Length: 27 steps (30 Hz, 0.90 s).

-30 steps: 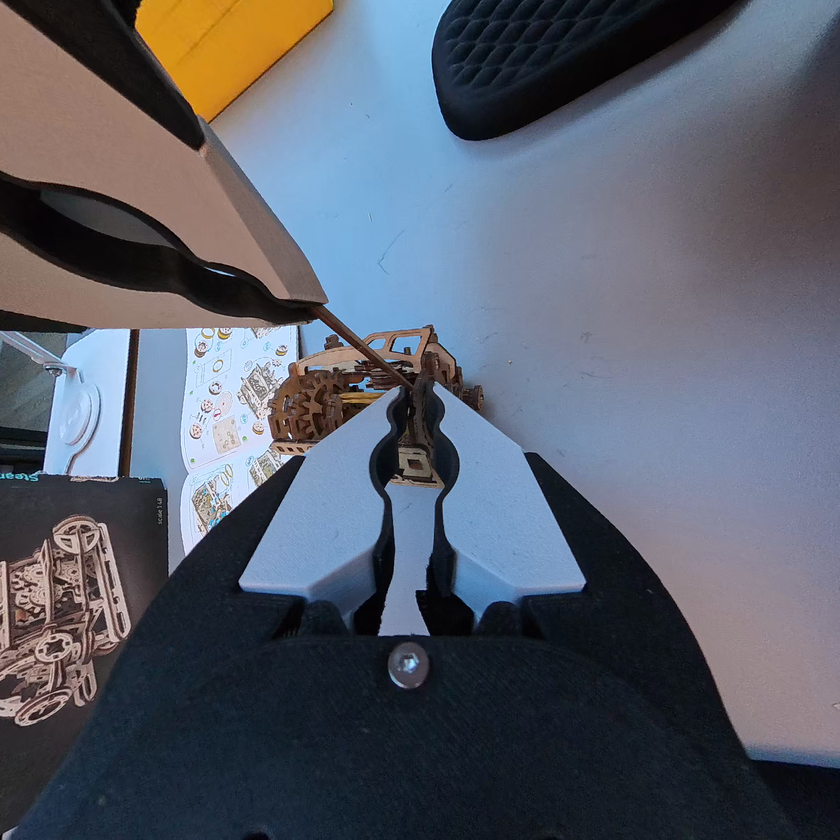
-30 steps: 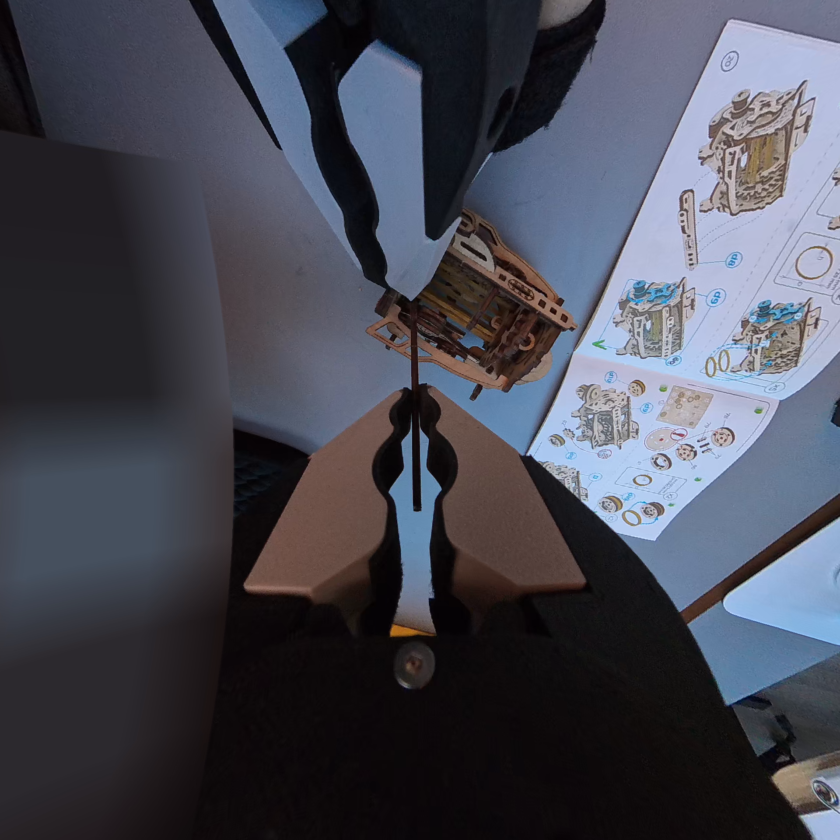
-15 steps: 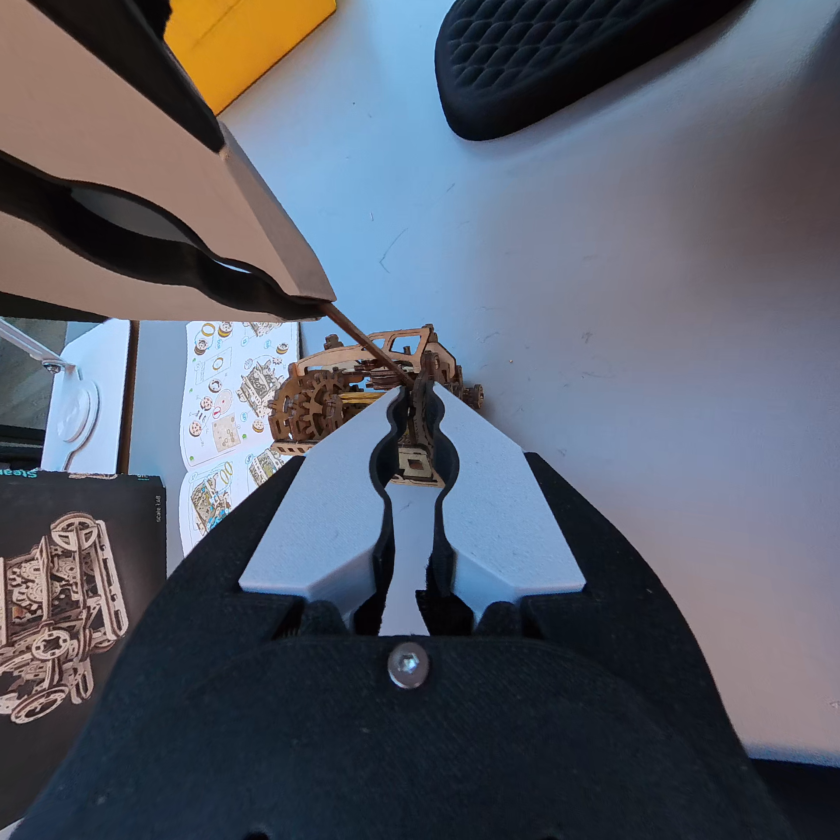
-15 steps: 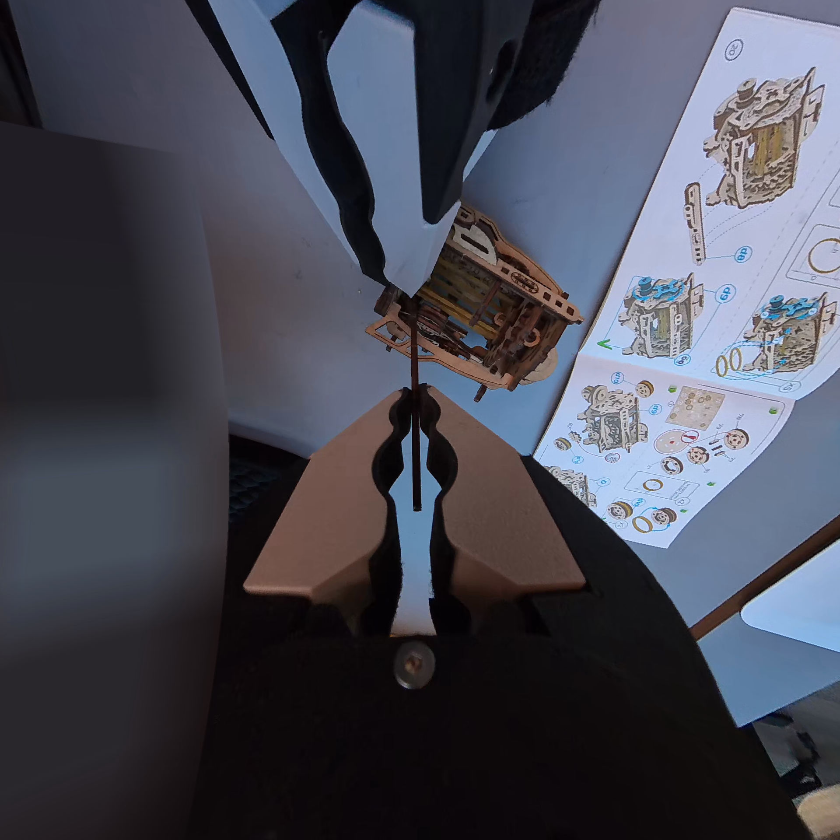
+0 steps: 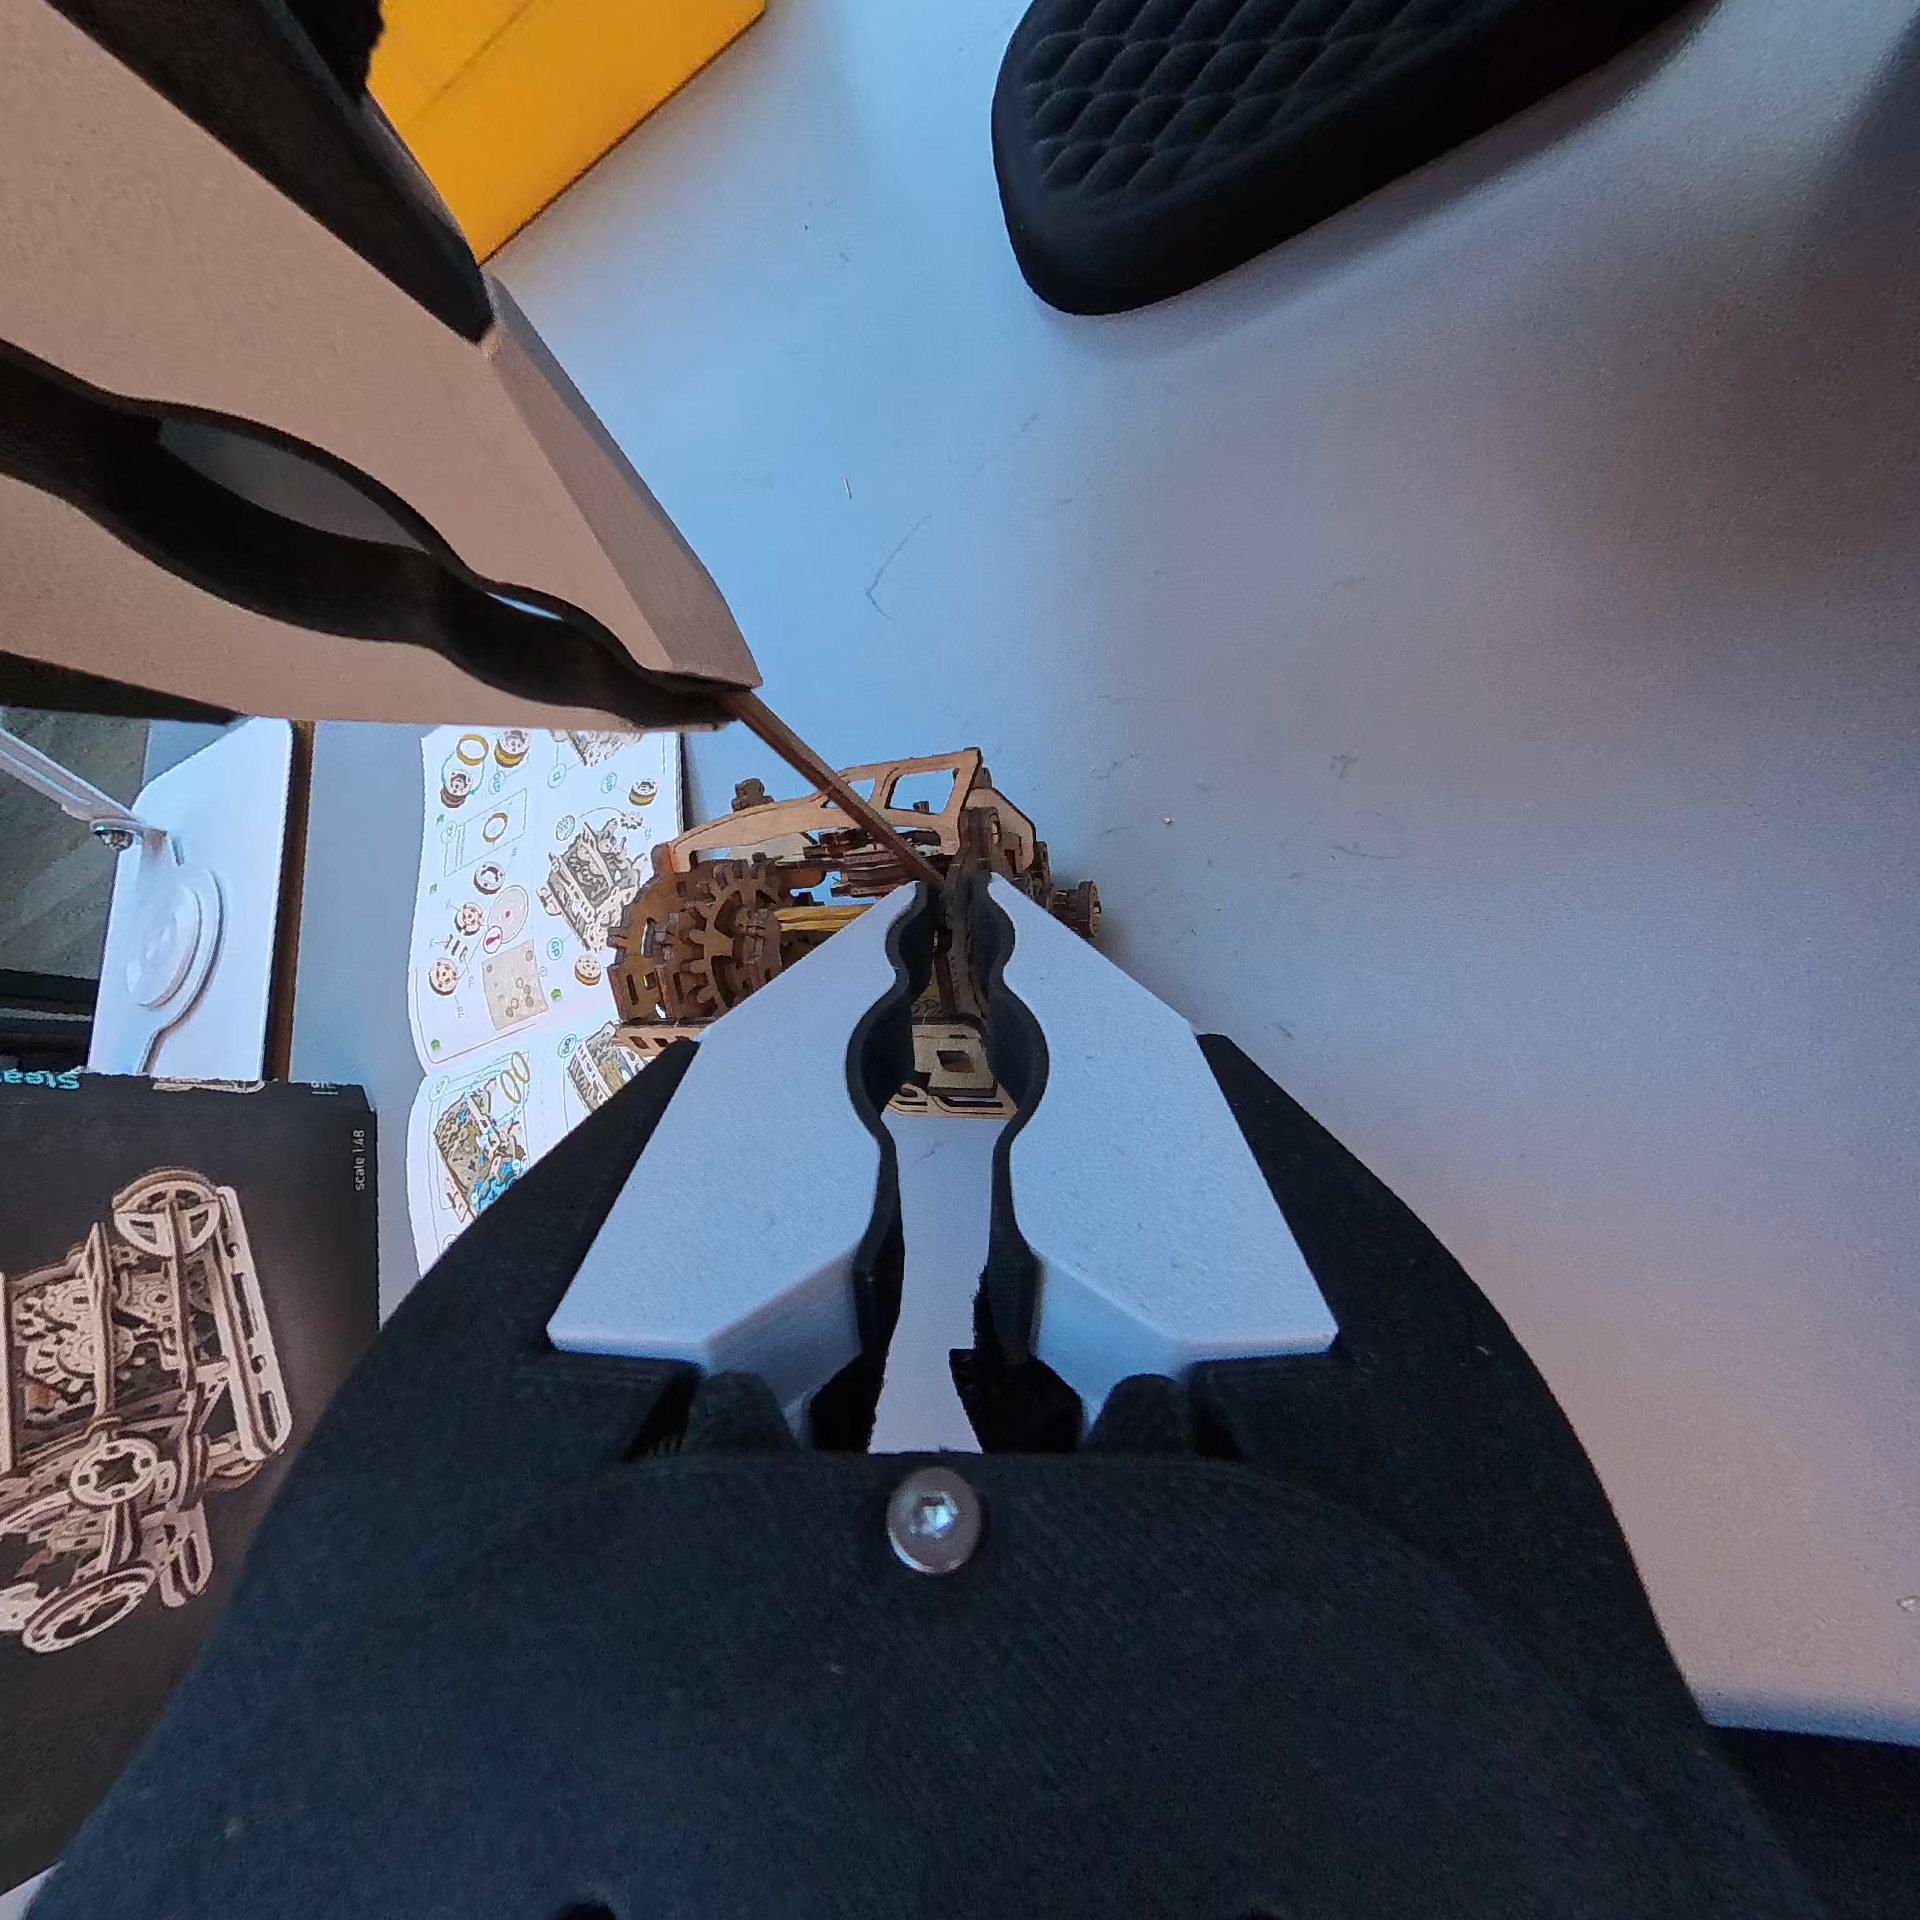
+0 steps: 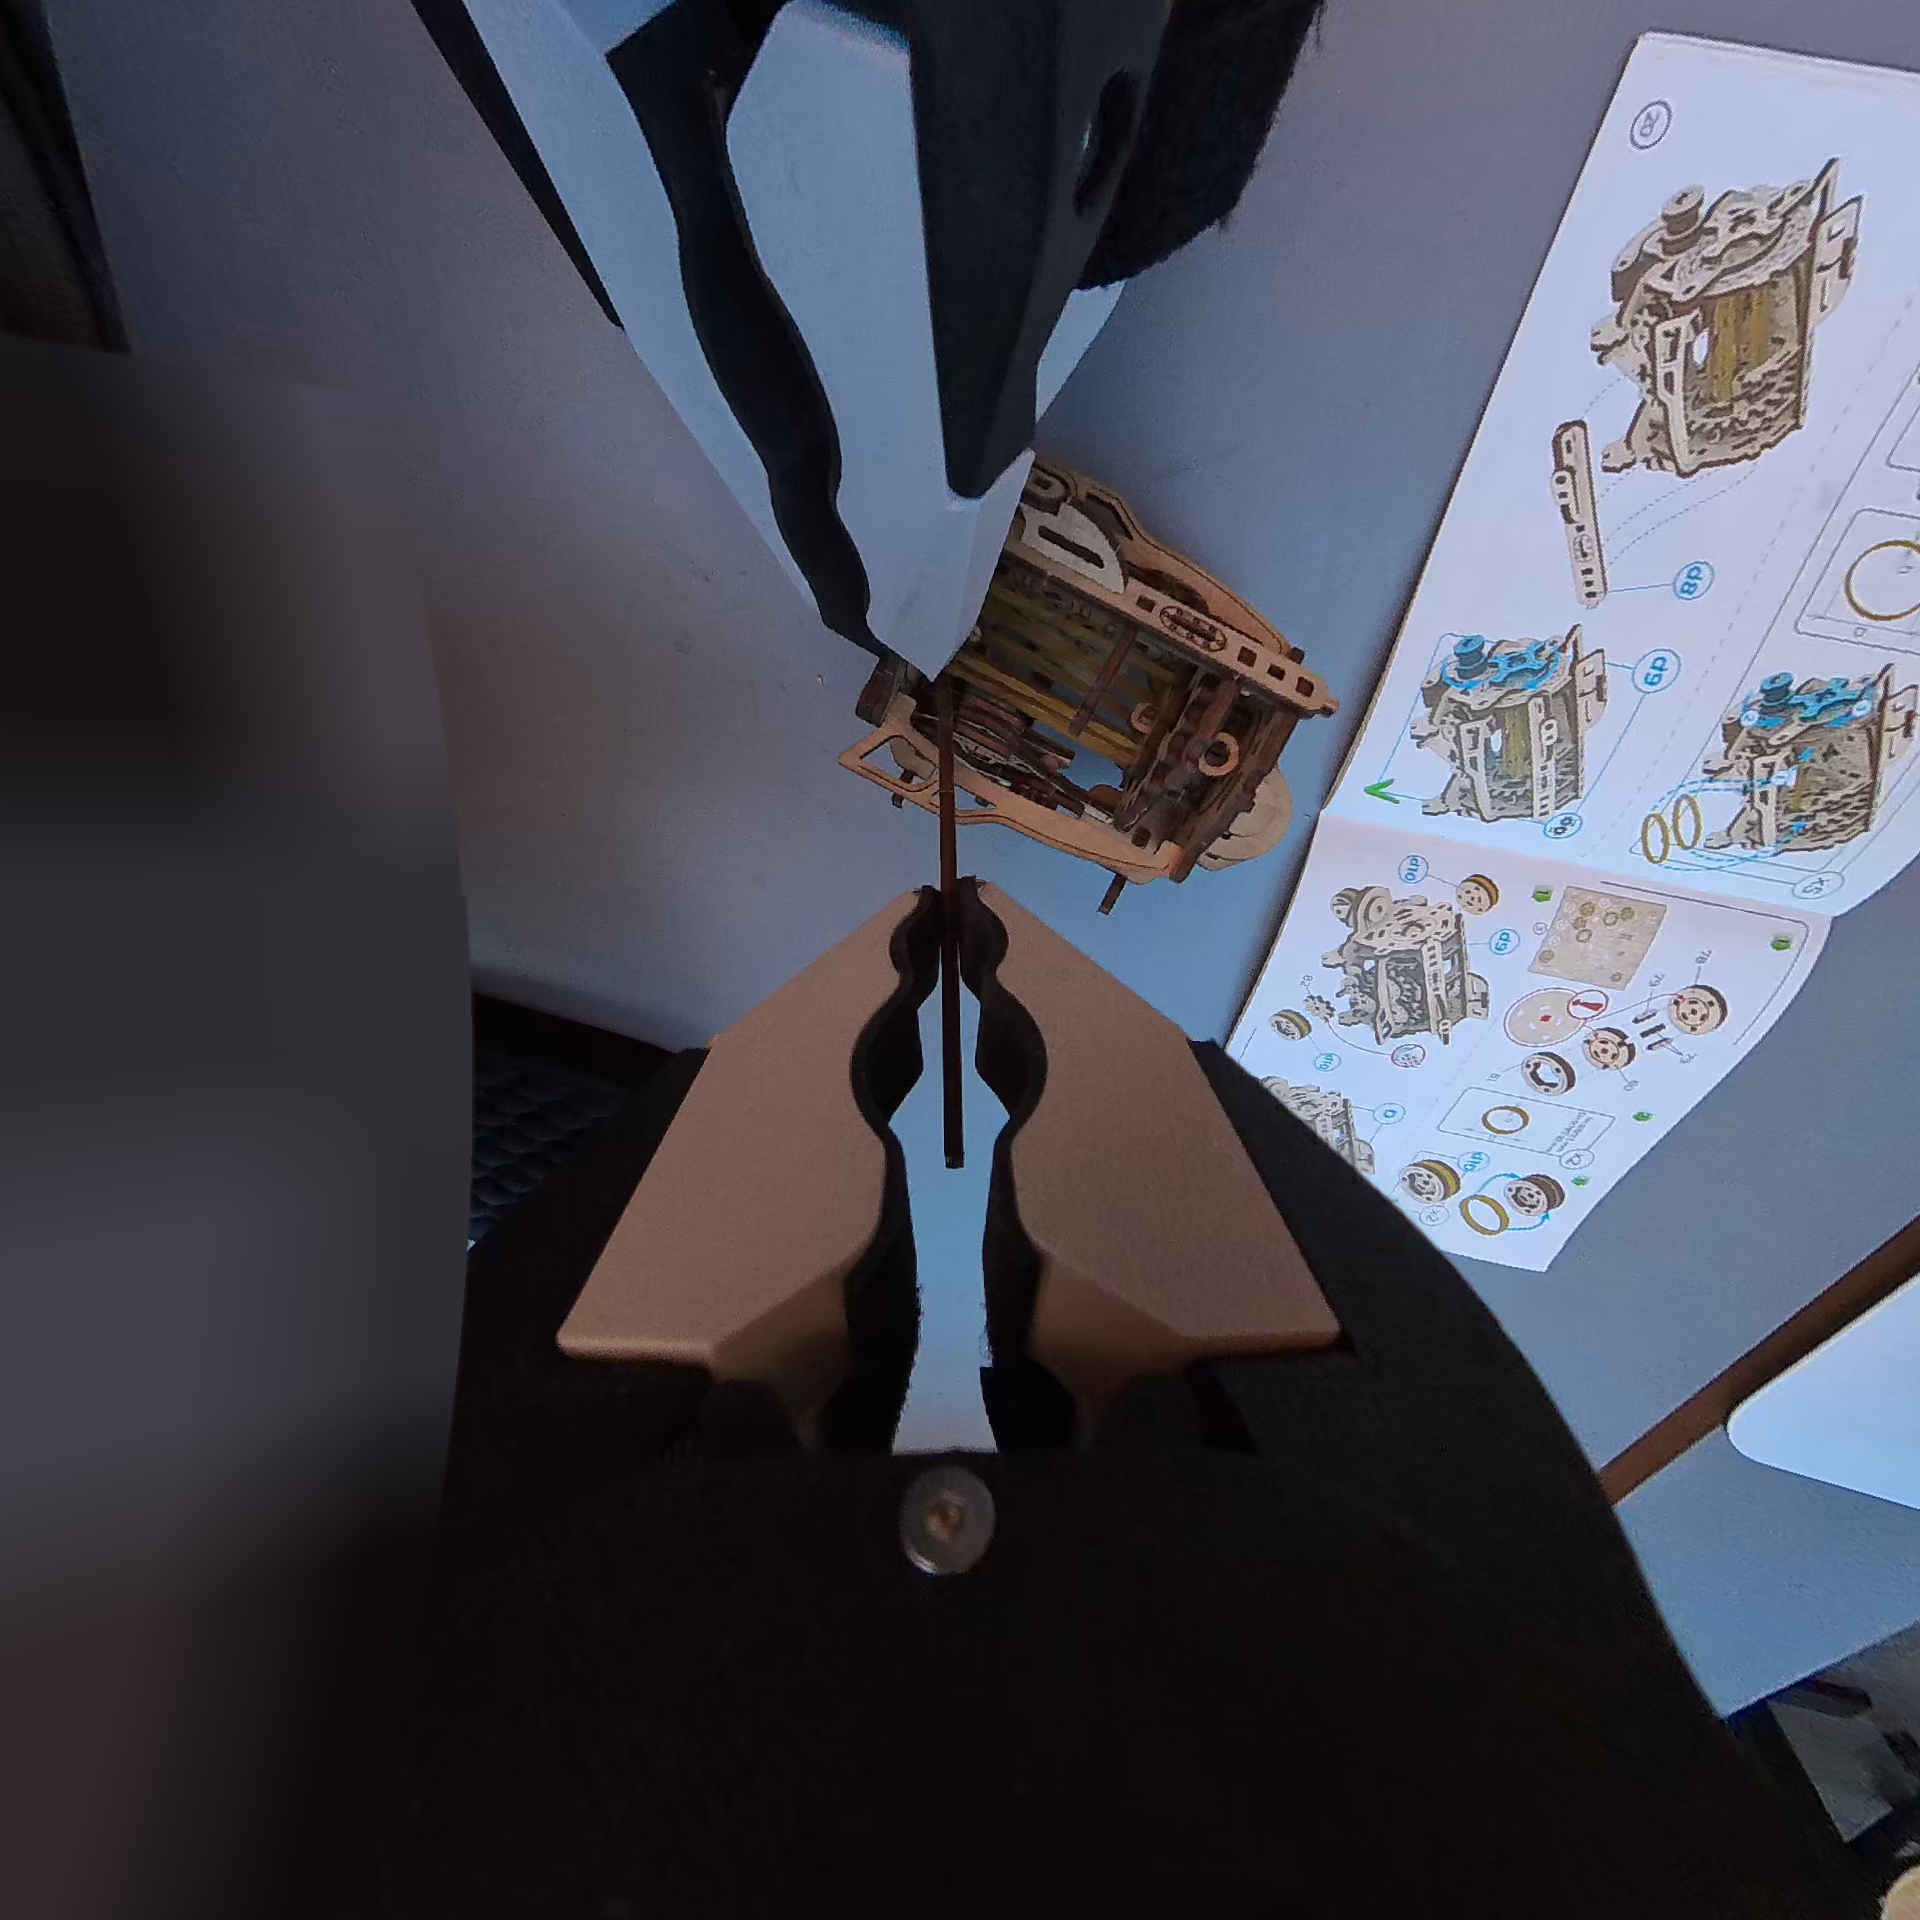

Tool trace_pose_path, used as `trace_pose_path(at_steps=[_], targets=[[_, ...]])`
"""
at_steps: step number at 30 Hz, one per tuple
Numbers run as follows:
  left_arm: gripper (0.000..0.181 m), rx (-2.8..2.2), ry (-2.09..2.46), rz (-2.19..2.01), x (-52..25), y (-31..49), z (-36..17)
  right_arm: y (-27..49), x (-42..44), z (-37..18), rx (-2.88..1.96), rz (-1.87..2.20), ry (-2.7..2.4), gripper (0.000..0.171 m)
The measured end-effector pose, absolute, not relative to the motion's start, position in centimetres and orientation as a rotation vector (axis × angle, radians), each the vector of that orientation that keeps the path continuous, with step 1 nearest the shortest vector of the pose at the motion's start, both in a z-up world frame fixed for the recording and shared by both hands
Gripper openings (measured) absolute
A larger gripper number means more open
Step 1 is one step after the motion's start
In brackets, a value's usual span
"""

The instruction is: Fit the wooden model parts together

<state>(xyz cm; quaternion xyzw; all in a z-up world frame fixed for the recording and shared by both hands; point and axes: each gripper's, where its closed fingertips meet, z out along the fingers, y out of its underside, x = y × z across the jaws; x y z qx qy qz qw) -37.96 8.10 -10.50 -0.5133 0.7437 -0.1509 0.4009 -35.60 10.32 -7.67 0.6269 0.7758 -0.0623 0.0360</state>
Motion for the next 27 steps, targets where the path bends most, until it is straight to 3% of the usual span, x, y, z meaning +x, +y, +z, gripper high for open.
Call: trace_pose_path(at_steps=[27], targets=[[0.004,-1.310,1.843,-0.394,-38.17,8.30,-10.40,10.49,-35.85,-7.70,1.970,-0.297,2.417,0.001]])
